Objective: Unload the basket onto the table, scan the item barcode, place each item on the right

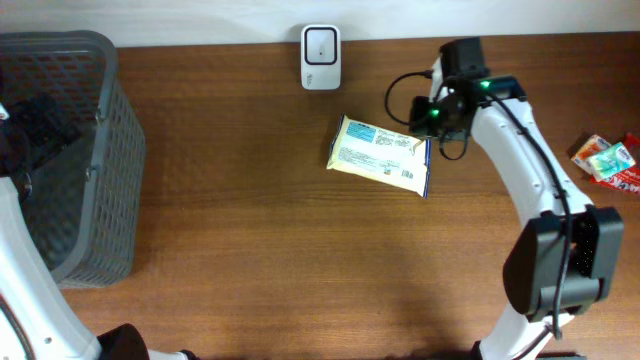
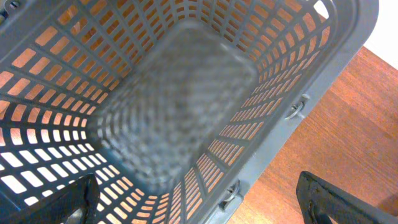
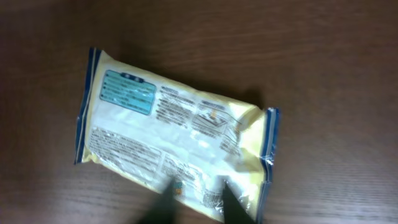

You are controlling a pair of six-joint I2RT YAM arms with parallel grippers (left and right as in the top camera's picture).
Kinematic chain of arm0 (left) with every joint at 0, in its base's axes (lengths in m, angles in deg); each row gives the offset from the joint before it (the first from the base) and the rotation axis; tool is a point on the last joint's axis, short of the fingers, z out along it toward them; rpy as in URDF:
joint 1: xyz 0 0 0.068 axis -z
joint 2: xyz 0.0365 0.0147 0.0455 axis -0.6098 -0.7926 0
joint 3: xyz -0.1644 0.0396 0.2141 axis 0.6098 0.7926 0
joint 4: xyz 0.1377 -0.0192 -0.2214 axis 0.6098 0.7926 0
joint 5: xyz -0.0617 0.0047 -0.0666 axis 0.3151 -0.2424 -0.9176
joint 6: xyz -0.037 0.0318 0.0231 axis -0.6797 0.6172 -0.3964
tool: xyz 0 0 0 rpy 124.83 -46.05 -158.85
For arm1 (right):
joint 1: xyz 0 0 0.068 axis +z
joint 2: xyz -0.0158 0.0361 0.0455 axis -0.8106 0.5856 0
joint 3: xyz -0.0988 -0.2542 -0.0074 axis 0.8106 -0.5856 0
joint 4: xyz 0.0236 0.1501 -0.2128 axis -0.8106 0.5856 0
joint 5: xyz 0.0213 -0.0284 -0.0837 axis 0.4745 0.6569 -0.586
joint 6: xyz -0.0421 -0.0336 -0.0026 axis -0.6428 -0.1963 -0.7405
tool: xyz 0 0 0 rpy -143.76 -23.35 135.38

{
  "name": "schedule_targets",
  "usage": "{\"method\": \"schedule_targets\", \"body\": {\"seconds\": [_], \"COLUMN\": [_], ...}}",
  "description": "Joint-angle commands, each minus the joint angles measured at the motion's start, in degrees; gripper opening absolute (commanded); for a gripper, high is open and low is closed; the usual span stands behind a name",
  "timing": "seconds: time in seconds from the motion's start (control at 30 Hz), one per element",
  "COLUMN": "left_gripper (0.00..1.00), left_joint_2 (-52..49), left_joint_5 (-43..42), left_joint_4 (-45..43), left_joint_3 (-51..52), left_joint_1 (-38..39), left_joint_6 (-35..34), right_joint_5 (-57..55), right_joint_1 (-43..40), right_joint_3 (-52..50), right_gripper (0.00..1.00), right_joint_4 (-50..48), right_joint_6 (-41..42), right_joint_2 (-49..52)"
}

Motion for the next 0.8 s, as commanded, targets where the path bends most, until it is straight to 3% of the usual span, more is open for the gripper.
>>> {"method": "schedule_targets", "body": {"seconds": [0.0,0.17,0.27,0.4,0.47,0.5,0.57,0.63,0.77], "left_gripper": [0.99,0.99,0.99,0.99,0.99,0.99,0.99,0.99,0.99], "left_joint_2": [0.2,0.2,0.2,0.2,0.2,0.2,0.2,0.2,0.2], "left_joint_5": [0.0,0.0,0.0,0.0,0.0,0.0,0.0,0.0,0.0], "left_joint_4": [-0.1,-0.1,-0.1,-0.1,-0.1,-0.1,-0.1,-0.1,-0.1], "left_joint_3": [-0.5,-0.5,-0.5,-0.5,-0.5,-0.5,-0.5,-0.5,-0.5], "left_joint_1": [-0.1,-0.1,-0.1,-0.1,-0.1,-0.1,-0.1,-0.1,-0.1], "left_joint_6": [-0.4,-0.4,-0.4,-0.4,-0.4,-0.4,-0.4,-0.4,-0.4], "right_joint_5": [-3.0,-7.9,-10.5,-9.1,-0.8,3.1,3.4,-3.9,-25.0], "right_joint_1": [3.7,4.4,4.3,4.6,5.4,6.2,8.3,13.5,22.0], "right_joint_3": [-1.9,-4.2,-1.7,11.1,17.0,17.9,17.7,17.2,16.9], "right_gripper": [0.04,0.04,0.12,0.3,0.7,0.79,0.82,0.87,0.99], "right_joint_4": [-1.6,-3.4,2.4,15.3,17.8,17.3,16.0,13.1,7.6], "right_joint_6": [0.6,3.6,3.3,2.0,-4.4,-7.8,-11.0,-10.7,-2.0], "right_joint_2": [5.9,16.8,16.4,13.4,13.4,13.4,13.5,14.1,18.0]}}
